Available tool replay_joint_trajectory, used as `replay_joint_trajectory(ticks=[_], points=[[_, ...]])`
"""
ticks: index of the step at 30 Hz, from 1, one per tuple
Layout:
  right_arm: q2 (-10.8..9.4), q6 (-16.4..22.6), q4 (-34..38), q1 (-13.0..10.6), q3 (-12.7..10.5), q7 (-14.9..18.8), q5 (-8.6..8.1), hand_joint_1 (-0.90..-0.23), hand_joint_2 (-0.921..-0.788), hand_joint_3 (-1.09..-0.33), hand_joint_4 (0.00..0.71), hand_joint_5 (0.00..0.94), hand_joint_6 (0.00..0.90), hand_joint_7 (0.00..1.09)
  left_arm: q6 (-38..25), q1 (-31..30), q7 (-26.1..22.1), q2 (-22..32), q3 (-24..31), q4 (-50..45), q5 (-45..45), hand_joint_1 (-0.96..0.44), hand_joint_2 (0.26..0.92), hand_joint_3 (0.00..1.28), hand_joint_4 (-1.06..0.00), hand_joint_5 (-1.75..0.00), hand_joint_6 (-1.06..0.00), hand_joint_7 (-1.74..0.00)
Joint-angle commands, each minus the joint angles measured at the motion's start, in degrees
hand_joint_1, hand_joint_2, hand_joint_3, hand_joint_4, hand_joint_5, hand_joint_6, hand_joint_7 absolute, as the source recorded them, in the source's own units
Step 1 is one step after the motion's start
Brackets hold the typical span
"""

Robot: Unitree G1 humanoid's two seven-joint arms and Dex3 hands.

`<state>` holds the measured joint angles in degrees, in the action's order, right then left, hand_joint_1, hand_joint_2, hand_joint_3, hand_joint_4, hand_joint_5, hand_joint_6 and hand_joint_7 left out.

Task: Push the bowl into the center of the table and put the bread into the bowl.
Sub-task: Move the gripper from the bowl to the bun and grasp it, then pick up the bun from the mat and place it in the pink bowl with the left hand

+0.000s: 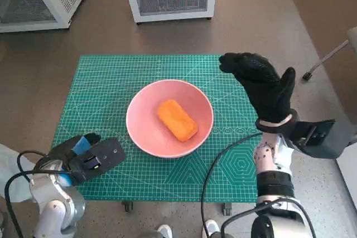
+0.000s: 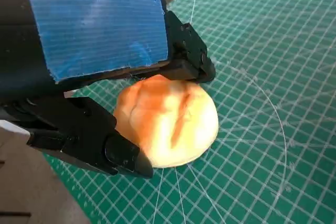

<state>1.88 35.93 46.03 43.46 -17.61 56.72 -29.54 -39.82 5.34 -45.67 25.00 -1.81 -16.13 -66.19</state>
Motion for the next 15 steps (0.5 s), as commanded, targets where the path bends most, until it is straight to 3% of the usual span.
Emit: replay_joint_trajectory(ticks=[1, 9, 15], points=[[0.02, -0.86, -0.23, -1.81, 0.11, -0.13, -0.35, -0.569, -0.921, -0.637, 0.233, 0.000, 0.362, 0.00, 2.08, -1.99, 2.83, 1.32, 0.99, -2.44, 3.18, 0.01, 0.908, 0.09, -0.68, -1.26, -0.64, -1.00], [-0.02, -1.37, -0.74, -2.11, 0.23, -0.31, -0.27, -0.572, -0.921, -0.639, 0.232, 0.000, 0.362, 0.00, 3.84, -3.68, 4.83, 2.98, 3.55, -8.58, 6.56, 0.00, 0.904, 0.09, -0.67, -1.31, -0.69, -0.98], [0.02, -1.57, -1.15, -2.44, 0.34, -0.46, -0.16, -0.580, -0.921, -0.639, 0.230, 0.000, 0.361, 0.00, 3.51, -3.56, 5.14, 3.41, 5.57, -13.22, 7.97, 0.00, 0.895, 0.09, -0.69, -1.22, -0.68, -1.06]])
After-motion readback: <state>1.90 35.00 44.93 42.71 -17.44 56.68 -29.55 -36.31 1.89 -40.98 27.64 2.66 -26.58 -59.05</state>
